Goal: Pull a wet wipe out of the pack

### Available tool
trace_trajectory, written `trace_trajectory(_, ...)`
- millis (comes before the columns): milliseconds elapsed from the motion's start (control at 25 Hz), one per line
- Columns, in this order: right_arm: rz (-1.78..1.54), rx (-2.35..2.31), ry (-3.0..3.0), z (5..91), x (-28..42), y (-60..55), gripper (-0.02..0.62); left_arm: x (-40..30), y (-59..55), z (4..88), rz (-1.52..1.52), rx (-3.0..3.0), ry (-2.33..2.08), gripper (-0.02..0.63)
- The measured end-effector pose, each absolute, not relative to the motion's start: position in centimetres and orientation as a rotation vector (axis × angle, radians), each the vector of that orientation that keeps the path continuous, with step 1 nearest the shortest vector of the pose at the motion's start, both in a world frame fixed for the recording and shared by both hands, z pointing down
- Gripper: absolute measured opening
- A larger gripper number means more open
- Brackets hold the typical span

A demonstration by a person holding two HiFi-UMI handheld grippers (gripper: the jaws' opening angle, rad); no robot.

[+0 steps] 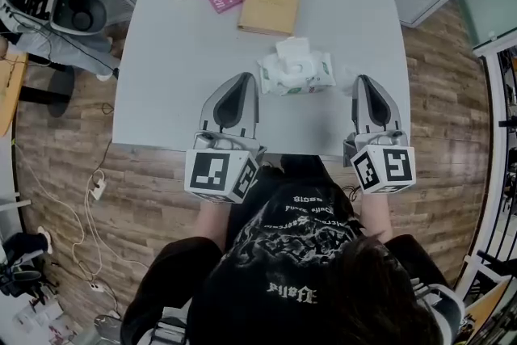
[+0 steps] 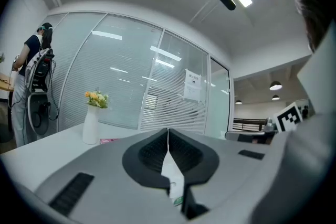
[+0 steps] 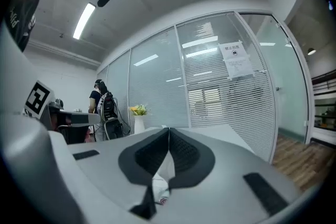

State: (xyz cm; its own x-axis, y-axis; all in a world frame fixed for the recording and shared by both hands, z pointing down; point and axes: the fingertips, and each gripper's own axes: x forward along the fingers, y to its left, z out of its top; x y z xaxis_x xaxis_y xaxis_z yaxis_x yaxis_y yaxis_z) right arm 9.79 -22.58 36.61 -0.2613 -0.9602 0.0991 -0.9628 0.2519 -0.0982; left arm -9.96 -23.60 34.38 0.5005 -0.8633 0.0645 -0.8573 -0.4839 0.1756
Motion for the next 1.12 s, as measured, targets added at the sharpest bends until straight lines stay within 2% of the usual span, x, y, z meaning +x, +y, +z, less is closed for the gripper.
trace_trajectory(1120,0.06,1.856,-2.37,36.7,8.4,-21.3,0.002,-10.3,-22.4,35.7,0.038,2.522,-1.569,0.008)
